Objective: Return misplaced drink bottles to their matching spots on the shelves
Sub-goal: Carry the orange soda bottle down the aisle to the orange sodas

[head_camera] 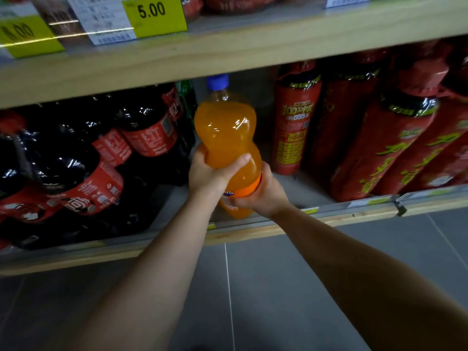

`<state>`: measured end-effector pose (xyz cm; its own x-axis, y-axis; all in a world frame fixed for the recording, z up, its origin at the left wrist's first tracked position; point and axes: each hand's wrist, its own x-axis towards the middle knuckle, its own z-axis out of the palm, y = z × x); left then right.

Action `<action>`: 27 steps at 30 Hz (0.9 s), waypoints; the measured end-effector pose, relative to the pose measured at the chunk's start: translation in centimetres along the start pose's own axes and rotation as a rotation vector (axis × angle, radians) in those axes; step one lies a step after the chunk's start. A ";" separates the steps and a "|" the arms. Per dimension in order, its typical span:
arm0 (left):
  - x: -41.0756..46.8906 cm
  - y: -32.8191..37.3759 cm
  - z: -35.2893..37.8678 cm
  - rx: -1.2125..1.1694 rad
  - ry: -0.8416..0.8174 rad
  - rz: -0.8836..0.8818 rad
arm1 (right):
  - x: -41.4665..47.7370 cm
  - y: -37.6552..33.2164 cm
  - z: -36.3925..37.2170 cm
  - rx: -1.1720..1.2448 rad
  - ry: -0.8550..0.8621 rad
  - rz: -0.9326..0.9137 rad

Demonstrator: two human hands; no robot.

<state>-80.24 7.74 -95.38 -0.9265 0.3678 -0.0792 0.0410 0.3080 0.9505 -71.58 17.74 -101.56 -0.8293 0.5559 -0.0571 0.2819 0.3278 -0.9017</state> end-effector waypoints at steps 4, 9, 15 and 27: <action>0.0 0.4 -1.1 -0.262 0.096 -0.137 | 1.2 -2.0 -1.1 -0.126 -0.077 -0.036; 0.5 1.9 -3.1 -0.560 0.076 -0.343 | 2.2 -5.4 -2.8 -0.256 -0.118 -0.169; -1.0 1.9 -3.5 -0.660 -0.137 -0.566 | 1.0 -9.2 -7.2 -0.518 -0.379 -0.013; -9.8 0.6 6.5 -0.406 -0.627 -0.786 | -13.0 -2.6 -14.5 -0.520 -0.263 0.475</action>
<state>-68.69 10.04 -95.99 -0.2789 0.6126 -0.7396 -0.7145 0.3823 0.5860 -54.56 20.72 -92.22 -0.6310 0.5483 -0.5489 0.7758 0.4527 -0.4396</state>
